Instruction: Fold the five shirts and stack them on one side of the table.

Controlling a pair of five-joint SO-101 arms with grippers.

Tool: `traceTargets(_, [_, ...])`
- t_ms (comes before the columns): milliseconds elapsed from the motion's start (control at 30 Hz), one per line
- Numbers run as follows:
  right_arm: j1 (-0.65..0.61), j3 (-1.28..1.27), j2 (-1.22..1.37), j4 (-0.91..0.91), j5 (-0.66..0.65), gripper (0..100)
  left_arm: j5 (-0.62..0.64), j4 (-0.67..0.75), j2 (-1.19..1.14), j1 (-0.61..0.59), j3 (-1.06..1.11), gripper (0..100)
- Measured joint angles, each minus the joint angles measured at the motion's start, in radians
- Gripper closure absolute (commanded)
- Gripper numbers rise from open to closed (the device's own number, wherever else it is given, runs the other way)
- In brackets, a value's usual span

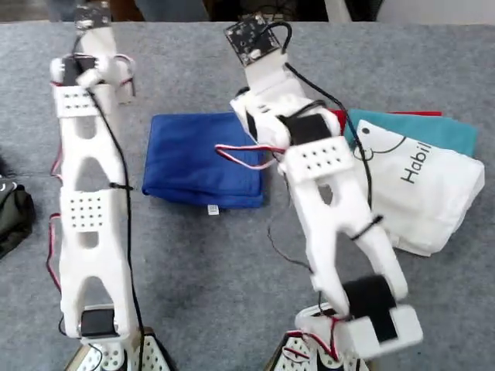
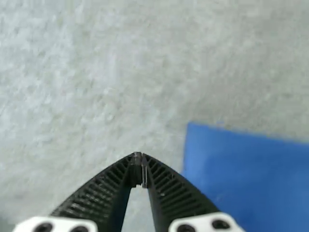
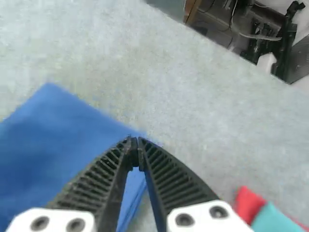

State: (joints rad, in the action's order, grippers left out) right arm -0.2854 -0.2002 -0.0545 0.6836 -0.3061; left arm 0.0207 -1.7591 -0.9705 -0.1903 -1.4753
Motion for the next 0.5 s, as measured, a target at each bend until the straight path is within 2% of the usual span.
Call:
traceTargets(100, [0.0,0.0,0.106,-0.031,0.0,98.4,-0.028,0.0,0.143,-0.006,0.229,97])
traceTargets(233, [0.0,0.02,0.218,-0.037,0.0,98.4,-0.034,0.02,0.453,0.025,0.624,97])
traceTargets(367, [0.0,0.084,0.311,-0.043,0.0,98.4,0.008,0.206,0.773,0.049,1.057,97])
traceTargets(500, [0.0,0.117,0.4,-0.043,0.0,98.4,0.02,0.419,0.95,0.071,1.511,97])
